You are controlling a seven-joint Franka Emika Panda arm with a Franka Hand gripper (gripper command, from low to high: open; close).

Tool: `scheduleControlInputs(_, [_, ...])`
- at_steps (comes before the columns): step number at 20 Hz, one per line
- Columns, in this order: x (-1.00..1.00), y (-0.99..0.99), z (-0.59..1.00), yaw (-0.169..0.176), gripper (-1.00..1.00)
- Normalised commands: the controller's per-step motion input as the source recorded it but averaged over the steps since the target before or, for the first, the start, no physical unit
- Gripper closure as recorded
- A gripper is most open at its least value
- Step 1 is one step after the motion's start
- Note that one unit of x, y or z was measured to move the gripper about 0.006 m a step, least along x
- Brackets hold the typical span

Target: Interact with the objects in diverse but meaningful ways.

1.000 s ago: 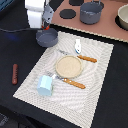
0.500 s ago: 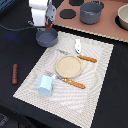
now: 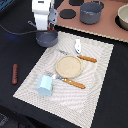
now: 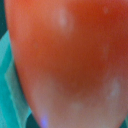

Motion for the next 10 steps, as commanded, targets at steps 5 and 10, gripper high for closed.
scheduleControlInputs(5, [-0.09, 0.0, -0.01, 0.014, -1.0])
scheduleControlInputs(10, [-0.12, 0.02, 0.19, 0.021, -1.0])
